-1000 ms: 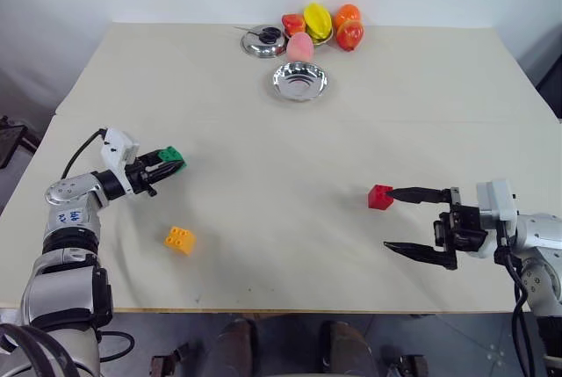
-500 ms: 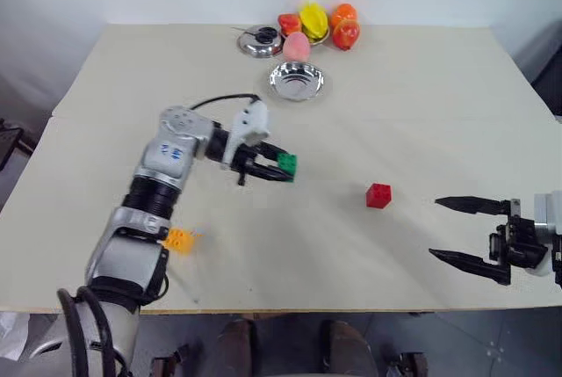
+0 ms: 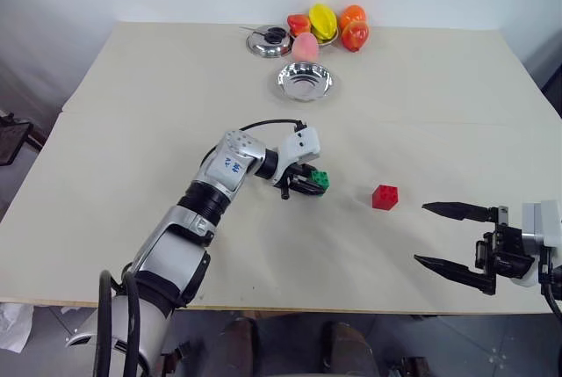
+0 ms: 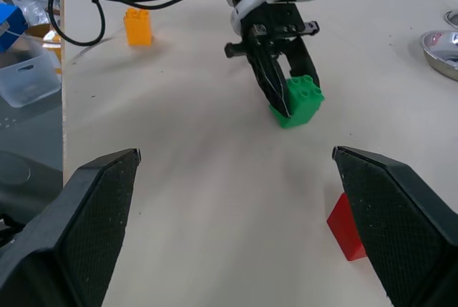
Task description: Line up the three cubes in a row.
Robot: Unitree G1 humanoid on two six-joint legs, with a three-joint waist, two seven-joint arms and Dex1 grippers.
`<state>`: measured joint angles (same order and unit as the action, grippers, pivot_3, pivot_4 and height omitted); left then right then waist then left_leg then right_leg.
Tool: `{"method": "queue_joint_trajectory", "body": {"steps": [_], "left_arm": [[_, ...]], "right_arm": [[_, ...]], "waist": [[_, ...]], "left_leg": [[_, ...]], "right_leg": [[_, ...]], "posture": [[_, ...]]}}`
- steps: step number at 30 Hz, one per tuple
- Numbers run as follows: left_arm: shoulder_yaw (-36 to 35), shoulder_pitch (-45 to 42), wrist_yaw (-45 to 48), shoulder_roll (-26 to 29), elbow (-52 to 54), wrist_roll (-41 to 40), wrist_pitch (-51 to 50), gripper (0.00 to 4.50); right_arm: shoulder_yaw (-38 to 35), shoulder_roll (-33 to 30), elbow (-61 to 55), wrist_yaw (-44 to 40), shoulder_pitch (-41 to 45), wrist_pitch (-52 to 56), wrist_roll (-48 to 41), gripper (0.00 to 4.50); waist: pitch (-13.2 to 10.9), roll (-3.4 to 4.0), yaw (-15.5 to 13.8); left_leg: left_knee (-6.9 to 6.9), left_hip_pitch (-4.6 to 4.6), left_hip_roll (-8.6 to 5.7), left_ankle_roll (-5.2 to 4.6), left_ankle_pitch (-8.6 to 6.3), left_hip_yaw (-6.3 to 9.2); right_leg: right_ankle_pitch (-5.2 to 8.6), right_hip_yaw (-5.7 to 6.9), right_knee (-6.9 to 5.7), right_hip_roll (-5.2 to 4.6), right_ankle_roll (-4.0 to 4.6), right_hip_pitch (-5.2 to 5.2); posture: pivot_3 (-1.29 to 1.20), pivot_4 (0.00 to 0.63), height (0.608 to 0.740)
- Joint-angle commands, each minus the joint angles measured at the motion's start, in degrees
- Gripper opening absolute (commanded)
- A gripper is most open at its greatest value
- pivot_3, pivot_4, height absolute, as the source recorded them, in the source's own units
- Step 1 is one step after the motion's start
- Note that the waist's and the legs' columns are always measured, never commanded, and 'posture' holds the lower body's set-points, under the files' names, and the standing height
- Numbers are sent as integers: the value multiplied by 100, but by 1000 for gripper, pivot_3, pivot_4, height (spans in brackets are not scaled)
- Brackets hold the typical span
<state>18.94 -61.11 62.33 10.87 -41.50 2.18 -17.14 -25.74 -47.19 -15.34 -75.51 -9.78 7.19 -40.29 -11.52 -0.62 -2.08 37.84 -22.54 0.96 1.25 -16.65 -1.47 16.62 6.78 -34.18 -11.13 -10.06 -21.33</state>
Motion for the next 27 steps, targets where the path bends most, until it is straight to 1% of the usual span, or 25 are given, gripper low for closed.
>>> {"method": "queue_joint_trajectory", "body": {"steps": [1, 4, 7, 12, 17, 23, 27], "left_arm": [[21, -196, -209, -312, -390, 95, 379, 1504], [56, -185, -35, -403, -586, 108, 899, 1504], [57, -179, -36, -441, -693, 154, 1026, 1504], [60, -43, 192, -461, -508, 108, 1203, 1504], [46, 31, 223, -504, -373, 114, 1083, 1504], [60, 106, 214, -536, -295, 137, 1014, 1504], [85, 91, 229, -517, -351, 184, 1086, 1504]], "right_arm": [[-189, 62, -227, 81, -51, -13, -136, 4500], [-212, 78, -263, 109, -84, -10, -144, 4500], [-238, 79, -277, 108, -136, -15, -157, 4500], [-383, 39, -194, 5, -359, -12, -190, 4500], [-713, 22, 427, -464, -738, -359, 21, 4500], [-856, 17, 782, -606, -889, -599, 202, 4500], [-843, 60, 793, -544, -888, -598, 190, 4500]], "waist": [[0, 0, -44], [0, 0, -103], [0, 1, -116], [0, 1, -113], [0, 0, -108], [1, 2, -89], [1, 2, -90]], "left_leg": [[2, 0, 0, 0, 0, 0], [10, 0, -1, -2, -2, 0], [15, -7, -1, -3, -2, 1], [17, -19, -2, -7, -4, 1], [18, -24, -3, -9, -5, 1], [18, -24, -2, -9, -5, 1], [20, -25, -3, -10, -5, 1]], "right_leg": [[0, 0, 0, 0, 0, 1], [-5, -1, 0, 0, -2, 4], [-12, 0, 7, 0, -2, 3], [-19, 2, 20, 0, -7, 0], [-22, 3, 24, 0, -10, -3], [-23, 2, 24, 0, -9, -3], [-24, 2, 26, 0, -11, -3]], "posture": [[0, 150, 740], [0, 150, 740], [0, 150, 740], [0, 150, 740], [0, 150, 740], [0, 150, 740], [0, 150, 740]]}}
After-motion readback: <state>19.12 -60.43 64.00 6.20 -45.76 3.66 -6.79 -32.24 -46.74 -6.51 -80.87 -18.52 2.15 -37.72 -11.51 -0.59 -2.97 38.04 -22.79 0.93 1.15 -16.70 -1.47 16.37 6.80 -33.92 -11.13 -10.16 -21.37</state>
